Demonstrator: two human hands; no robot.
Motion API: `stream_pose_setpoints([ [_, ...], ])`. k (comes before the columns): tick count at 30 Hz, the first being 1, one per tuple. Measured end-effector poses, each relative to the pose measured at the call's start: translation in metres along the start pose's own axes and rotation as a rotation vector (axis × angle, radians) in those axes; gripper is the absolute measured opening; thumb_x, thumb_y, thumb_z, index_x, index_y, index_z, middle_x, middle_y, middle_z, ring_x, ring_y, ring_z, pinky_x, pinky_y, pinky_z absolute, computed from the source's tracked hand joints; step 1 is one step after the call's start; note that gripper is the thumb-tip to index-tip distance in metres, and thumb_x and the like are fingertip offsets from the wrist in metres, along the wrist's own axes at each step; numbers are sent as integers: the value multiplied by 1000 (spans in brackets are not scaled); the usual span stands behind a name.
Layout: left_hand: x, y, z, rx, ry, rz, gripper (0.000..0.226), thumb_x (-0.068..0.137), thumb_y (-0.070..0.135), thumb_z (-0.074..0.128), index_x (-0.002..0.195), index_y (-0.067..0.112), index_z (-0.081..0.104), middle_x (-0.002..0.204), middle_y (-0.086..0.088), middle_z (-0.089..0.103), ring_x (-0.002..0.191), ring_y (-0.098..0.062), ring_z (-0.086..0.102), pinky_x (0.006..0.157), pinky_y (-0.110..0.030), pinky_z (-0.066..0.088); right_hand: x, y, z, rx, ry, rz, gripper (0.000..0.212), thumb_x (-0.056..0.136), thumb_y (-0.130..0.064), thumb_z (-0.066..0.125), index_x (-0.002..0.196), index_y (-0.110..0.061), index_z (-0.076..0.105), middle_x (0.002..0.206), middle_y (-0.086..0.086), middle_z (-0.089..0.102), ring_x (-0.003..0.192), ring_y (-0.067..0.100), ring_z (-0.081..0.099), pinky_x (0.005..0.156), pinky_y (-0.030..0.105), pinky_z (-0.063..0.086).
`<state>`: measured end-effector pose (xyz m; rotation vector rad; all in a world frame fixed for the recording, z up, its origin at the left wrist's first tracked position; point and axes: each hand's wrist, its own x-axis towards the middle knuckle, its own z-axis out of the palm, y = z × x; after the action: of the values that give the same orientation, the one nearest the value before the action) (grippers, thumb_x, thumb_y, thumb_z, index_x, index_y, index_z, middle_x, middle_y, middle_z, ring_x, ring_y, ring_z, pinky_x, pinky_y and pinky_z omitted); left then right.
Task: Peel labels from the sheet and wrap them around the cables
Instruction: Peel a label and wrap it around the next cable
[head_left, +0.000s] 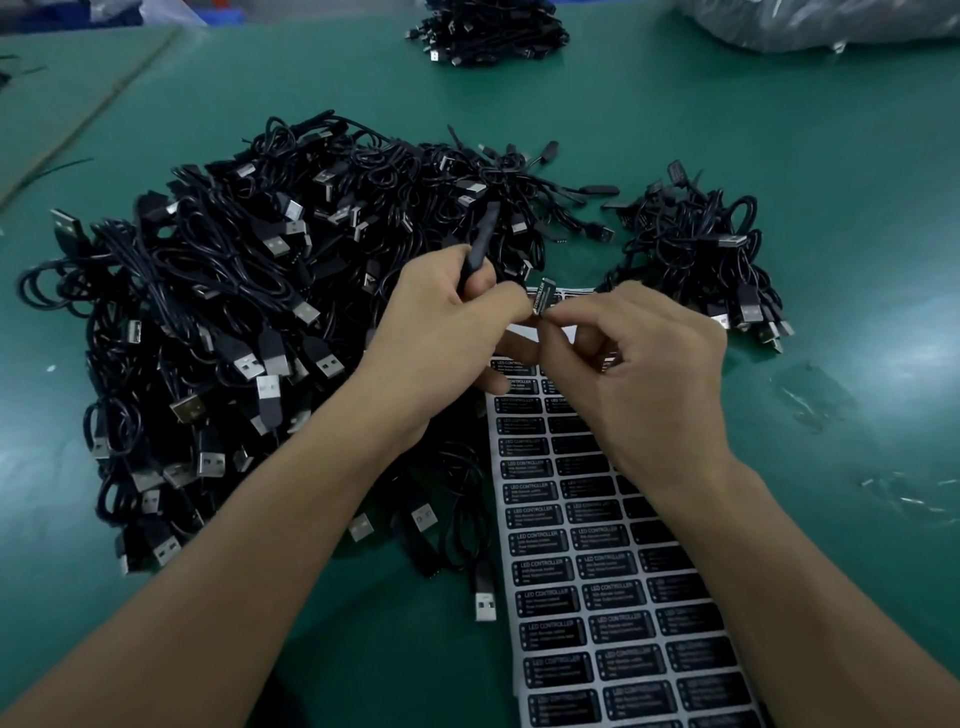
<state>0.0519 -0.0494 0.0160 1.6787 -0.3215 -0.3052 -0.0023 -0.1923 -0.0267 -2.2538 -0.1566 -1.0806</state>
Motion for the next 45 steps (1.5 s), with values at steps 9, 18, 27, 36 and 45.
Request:
stream_pose_setpoints([
  [9, 1, -4, -3, -73, 14, -31, 44, 87, -2, 67, 72, 22, 33, 87, -11, 63, 67, -15, 74, 41, -19, 45, 2, -1, -8, 226, -48, 279, 3, 87, -21, 76, 85, -20, 75, 64, -6, 61, 60, 9, 56, 57, 15, 42],
  [18, -1, -3, -2, -68, -68, -21, 44, 87, -3, 66, 74, 21, 32, 91, -10, 77, 64, -15, 73, 41, -20, 47, 7, 6, -9, 549, -137, 631, 7, 83, -29, 76, 79, -23, 77, 50, -13, 54, 46, 4, 43, 46, 16, 34],
  [27, -2, -3, 3, -28, -79, -33, 25, 100, 24, 59, 79, 18, 47, 94, -6, 74, 66, -21, 74, 39, -24, 46, 10, 4, -9, 540, -118, 607, 14, 86, -15, 74, 73, -20, 73, 57, -3, 55, 45, 0, 40, 46, 13, 35],
  [36, -2, -4, 2, -4, -51, -32, 49, 106, 47, 37, 80, 9, 52, 97, 1, 77, 53, -19, 68, 34, -20, 37, 8, 0, -5, 597, -71, 678, 17, 85, -15, 72, 70, -21, 72, 52, -11, 47, 43, 2, 35, 43, 14, 32],
  [45, 0, -9, 4, 138, -86, -46, 36, 108, 35, 39, 77, 16, 44, 52, 14, 34, 36, -2, 28, 35, -10, 24, 12, -2, -10, 906, -41, 772, 26, 89, -9, 71, 69, -26, 74, 61, -7, 53, 53, 6, 42, 46, 18, 37],
])
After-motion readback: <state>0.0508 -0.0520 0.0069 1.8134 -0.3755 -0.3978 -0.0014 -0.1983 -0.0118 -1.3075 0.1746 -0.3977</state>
